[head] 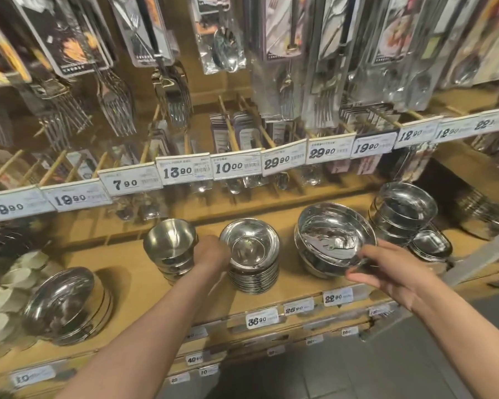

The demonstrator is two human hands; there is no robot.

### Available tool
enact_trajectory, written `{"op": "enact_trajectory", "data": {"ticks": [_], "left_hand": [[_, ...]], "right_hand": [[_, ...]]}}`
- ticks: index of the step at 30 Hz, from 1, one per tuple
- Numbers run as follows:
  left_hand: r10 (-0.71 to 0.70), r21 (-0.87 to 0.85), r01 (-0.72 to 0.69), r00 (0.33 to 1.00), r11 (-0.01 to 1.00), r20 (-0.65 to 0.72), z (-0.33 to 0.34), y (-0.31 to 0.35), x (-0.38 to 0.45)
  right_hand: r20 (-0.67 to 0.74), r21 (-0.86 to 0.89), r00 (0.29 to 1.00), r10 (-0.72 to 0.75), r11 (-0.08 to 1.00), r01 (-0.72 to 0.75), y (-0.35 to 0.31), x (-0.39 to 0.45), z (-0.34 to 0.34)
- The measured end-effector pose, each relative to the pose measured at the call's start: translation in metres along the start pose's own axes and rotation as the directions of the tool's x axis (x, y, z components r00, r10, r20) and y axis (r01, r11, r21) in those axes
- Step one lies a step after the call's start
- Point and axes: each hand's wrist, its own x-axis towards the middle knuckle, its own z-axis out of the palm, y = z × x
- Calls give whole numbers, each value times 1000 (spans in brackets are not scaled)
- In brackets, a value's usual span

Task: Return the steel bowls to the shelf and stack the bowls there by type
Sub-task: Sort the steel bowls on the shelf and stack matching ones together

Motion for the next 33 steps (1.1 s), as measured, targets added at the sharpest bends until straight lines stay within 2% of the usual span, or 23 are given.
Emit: {"op": "enact_trajectory", "data": {"ticks": [5, 9, 18, 21, 24, 26, 29, 31, 33], "left_hand": [[64, 148, -56, 997, 987, -49, 3, -3, -4], [102, 170, -81, 988, 982, -120, 8, -10, -6], [165, 248, -146, 985, 958, -58, 8, -8, -27], [295, 282, -264, 953, 922, -72, -1, -5, -45], [551, 206, -538, 834, 818, -10, -13, 5, -60], [610, 62, -612, 791, 789, 41, -22, 15, -69], [599, -98, -591, 788, 801, 139, -26, 35, -76], [547, -196, -512, 802, 836, 239, -19, 50, -76], [528, -280, -451, 768, 848, 362, -8, 64, -80]], "right_hand": [[13, 1, 1000, -11, 1000, 11, -2, 5, 4], [19, 8, 1000, -15, 1000, 15, -2, 8, 5], [-21, -4, 1000, 3, 1000, -3, 7, 5, 3], [-50, -34, 999, -6, 999, 4, 8, -1, -1], [-100, -11, 995, 2, 1000, -3, 6, -9, -8], [-179, 25, 984, -2, 1000, 7, 3, -16, -14], [-271, 52, 962, -36, 997, 52, -7, -28, -25], [-284, 18, 957, -56, 998, 64, -17, -35, -29], [-271, -51, 959, -83, 996, 72, -28, -40, -30]]}}
